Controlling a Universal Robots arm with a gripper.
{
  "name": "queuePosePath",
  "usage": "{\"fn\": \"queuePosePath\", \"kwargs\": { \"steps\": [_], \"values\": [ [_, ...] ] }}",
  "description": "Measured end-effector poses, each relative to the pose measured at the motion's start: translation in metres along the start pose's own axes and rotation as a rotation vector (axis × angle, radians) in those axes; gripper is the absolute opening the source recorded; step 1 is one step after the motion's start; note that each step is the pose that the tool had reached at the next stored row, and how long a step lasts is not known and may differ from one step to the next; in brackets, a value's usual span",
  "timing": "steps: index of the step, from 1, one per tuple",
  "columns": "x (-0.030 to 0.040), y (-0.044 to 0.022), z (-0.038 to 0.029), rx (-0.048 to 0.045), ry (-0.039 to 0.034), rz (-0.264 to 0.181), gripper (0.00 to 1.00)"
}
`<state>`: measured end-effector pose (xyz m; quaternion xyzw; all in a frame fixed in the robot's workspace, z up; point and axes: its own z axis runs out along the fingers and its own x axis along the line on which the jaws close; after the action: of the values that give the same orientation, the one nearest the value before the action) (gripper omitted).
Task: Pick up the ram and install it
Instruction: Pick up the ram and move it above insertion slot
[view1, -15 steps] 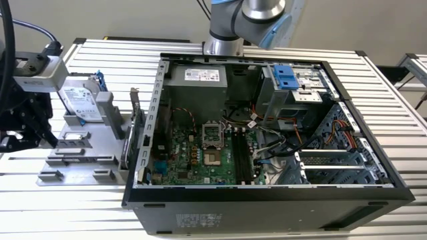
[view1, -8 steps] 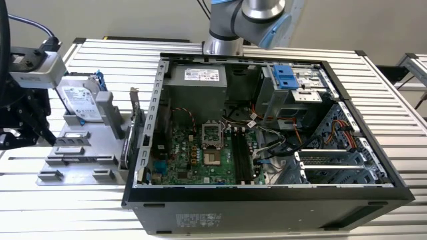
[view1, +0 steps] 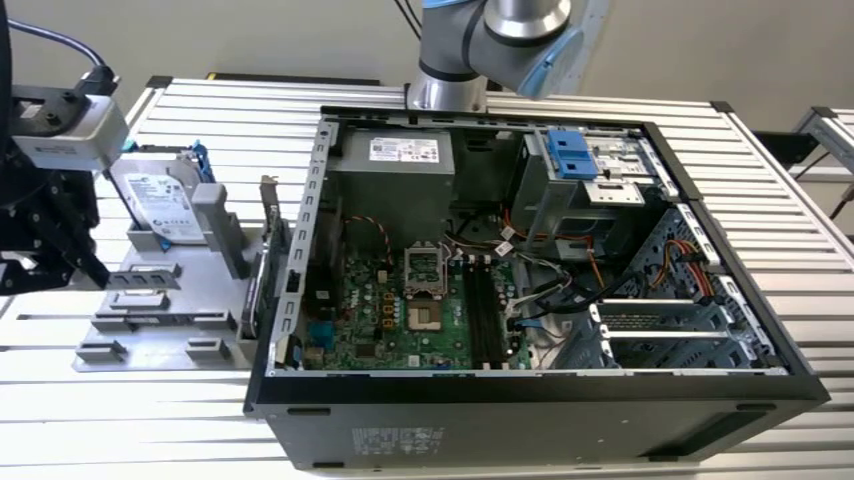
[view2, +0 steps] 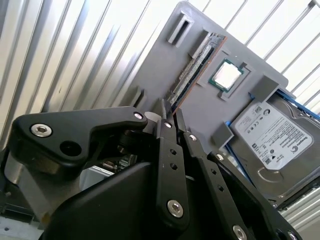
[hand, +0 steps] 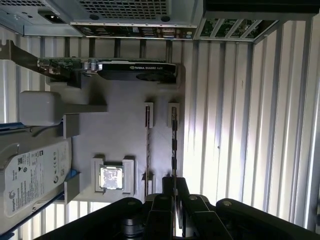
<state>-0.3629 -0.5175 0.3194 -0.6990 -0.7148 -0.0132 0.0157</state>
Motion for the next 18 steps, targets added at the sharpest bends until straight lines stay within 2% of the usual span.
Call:
{"fn": "queuePosePath", "kwargs": {
  "steps": [18],
  "values": [
    [0.0007, -0.0001, -0.0168, 0.0000, 0.0000, 0.001, 0.00]
  ]
}}
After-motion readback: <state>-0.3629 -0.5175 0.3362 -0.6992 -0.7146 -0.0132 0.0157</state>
